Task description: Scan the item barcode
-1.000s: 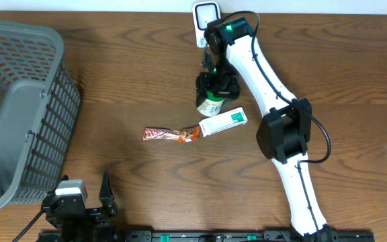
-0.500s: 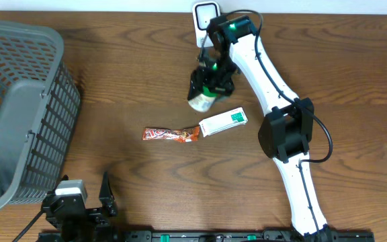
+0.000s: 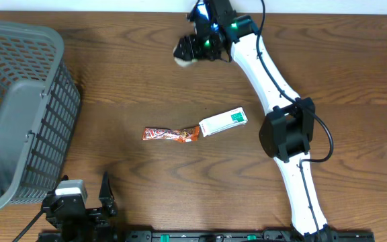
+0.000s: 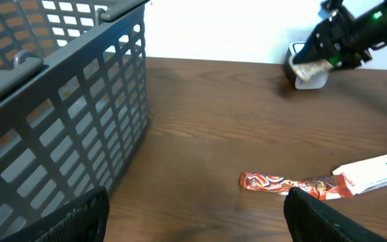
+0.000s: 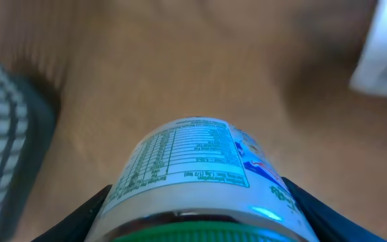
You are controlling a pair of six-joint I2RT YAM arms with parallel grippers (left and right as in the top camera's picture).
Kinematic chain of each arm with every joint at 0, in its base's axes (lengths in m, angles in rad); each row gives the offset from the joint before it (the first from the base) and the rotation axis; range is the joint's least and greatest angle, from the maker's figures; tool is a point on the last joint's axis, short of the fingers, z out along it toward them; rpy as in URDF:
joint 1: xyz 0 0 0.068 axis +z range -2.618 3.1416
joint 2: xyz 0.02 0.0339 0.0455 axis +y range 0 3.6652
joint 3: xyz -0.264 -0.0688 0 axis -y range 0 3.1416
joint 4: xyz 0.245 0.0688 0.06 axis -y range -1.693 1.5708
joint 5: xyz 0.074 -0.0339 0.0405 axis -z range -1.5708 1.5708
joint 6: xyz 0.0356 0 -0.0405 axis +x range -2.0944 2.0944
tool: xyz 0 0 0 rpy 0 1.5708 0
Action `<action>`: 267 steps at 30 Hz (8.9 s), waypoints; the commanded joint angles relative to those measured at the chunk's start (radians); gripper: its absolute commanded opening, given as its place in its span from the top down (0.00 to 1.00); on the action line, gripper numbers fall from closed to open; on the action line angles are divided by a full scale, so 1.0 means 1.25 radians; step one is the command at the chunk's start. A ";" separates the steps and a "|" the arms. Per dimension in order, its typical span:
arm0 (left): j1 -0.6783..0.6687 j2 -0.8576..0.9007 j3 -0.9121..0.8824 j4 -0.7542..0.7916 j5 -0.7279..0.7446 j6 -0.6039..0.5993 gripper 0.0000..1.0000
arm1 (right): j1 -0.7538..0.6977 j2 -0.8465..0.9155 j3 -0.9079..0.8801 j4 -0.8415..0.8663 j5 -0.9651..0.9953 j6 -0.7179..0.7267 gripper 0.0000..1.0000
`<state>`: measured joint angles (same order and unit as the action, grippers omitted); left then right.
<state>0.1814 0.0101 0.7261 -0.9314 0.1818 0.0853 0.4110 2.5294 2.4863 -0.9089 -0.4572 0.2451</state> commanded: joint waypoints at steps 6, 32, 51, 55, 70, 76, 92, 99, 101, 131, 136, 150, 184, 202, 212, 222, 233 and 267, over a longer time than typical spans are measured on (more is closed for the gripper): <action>-0.003 -0.005 0.002 0.003 0.005 -0.001 0.16 | -0.005 0.002 0.017 0.189 0.181 -0.049 0.38; -0.003 -0.005 0.002 0.003 0.005 -0.001 0.16 | -0.021 0.119 0.015 0.578 0.404 -0.104 0.37; -0.003 -0.005 0.002 0.003 0.005 -0.001 0.16 | -0.050 0.000 0.016 0.372 0.428 -0.120 0.36; -0.003 -0.005 0.002 0.003 0.005 -0.001 0.16 | -0.070 -0.101 0.016 0.173 0.428 -0.126 0.34; -0.003 -0.005 0.002 0.003 0.005 -0.001 0.16 | -0.382 -0.148 0.014 -0.340 0.451 -0.134 0.34; -0.003 -0.005 0.002 0.003 0.005 -0.001 0.16 | -0.513 -0.099 0.014 -0.370 0.444 -0.072 0.43; -0.003 -0.005 0.002 0.003 0.005 -0.001 0.16 | -0.473 -0.066 0.013 -0.593 0.162 -0.101 0.01; -0.003 -0.005 0.002 0.003 0.005 -0.001 0.16 | -0.366 -0.070 -0.003 -0.632 0.134 -0.056 0.01; -0.003 -0.005 0.002 0.003 0.005 -0.001 0.16 | -0.335 -0.070 -0.003 -0.632 0.135 -0.037 0.01; -0.003 -0.005 0.002 0.003 0.005 -0.001 0.16 | -0.201 -0.725 -1.050 -0.060 0.445 0.184 0.01; -0.003 -0.005 0.002 0.003 0.005 -0.001 0.16 | -0.212 -0.721 -1.099 0.042 0.422 0.183 0.01; -0.003 -0.005 0.002 0.003 0.005 -0.001 0.16 | -0.213 -0.617 -1.100 0.165 0.423 0.193 0.01; -0.003 -0.005 0.002 0.002 0.005 -0.001 0.16 | -0.588 -0.605 -1.029 0.140 0.465 0.129 0.38; -0.003 -0.005 0.002 0.002 0.005 -0.001 0.16 | -0.880 -0.605 -1.029 0.367 0.569 0.053 0.39; -0.003 -0.005 0.002 0.002 0.005 -0.001 0.16 | -0.905 -0.605 -1.029 0.488 0.550 0.036 0.38; -0.003 -0.005 0.002 0.002 0.005 -0.001 0.16 | -0.905 -0.605 -1.029 0.659 0.551 -0.029 0.37; -0.003 -0.005 0.002 -0.009 0.005 -0.001 0.16 | -0.905 -0.553 -1.029 0.815 0.550 -0.141 0.41; -0.003 -0.005 0.002 -0.009 0.005 -0.001 0.16 | -0.887 -0.390 -1.029 0.886 0.503 -0.168 0.01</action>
<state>0.1814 0.0101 0.7261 -0.9421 0.1818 0.0853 -0.7055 2.0384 1.1793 0.2024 0.1883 0.0376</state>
